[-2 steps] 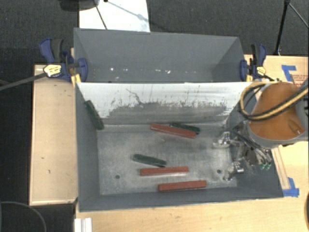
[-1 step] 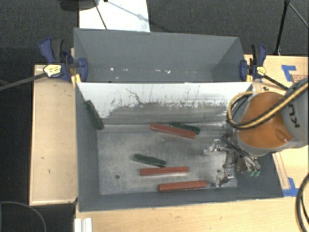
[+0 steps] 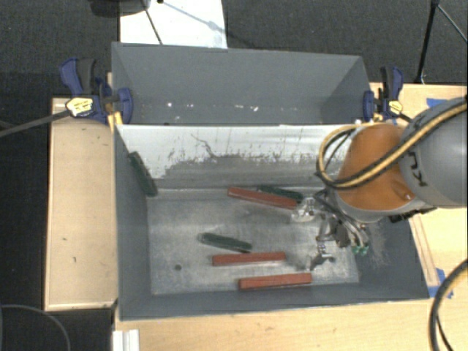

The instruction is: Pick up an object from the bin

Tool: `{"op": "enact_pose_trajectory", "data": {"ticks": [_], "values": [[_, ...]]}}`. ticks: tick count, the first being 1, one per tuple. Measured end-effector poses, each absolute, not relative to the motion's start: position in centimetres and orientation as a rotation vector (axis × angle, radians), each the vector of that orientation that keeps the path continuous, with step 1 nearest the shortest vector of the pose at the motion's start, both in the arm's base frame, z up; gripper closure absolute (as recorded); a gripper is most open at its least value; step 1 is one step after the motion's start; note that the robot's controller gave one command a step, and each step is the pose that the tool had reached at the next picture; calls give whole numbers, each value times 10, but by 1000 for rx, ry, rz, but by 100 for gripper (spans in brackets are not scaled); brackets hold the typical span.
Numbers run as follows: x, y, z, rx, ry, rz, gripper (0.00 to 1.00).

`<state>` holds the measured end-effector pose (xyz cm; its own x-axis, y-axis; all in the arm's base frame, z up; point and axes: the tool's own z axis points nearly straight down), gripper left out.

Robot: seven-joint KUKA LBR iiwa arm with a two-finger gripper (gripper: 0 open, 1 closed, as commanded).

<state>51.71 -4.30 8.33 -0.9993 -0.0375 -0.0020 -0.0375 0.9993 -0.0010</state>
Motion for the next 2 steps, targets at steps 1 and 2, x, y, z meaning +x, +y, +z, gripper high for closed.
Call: {"op": "enact_pose_trajectory", "data": {"ticks": [1,2], "values": [[521,-24,86,-33,3136,2,0],[513,-21,78,-276,3128,3,0]]}}
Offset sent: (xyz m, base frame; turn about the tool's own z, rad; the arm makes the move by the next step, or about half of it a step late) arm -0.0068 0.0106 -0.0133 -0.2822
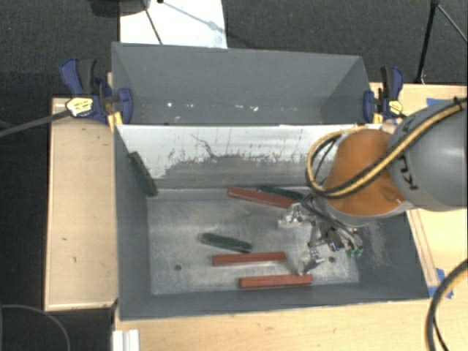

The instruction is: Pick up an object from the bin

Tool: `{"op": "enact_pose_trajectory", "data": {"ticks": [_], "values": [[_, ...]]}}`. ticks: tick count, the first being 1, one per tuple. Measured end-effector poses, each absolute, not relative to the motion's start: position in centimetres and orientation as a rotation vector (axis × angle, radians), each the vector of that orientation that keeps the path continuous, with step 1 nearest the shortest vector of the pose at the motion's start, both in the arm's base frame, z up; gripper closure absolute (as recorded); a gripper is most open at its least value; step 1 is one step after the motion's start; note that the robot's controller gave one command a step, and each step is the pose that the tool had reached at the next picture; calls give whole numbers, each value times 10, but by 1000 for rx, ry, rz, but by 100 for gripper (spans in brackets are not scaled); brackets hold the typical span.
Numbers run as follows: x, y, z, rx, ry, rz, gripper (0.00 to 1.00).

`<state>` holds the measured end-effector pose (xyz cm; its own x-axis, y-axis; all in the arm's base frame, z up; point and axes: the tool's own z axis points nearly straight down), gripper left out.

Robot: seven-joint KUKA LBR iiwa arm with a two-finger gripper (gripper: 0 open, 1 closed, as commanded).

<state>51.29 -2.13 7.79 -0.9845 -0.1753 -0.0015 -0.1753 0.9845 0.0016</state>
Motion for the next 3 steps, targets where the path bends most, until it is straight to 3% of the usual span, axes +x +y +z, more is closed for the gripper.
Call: {"op": "enact_pose_trajectory", "data": {"ticks": [1,2,3], "values": [[504,38,80,-420,3113,2,100],[504,38,80,-422,3113,1,100],[515,31,283,-432,3105,-1,100]]}}
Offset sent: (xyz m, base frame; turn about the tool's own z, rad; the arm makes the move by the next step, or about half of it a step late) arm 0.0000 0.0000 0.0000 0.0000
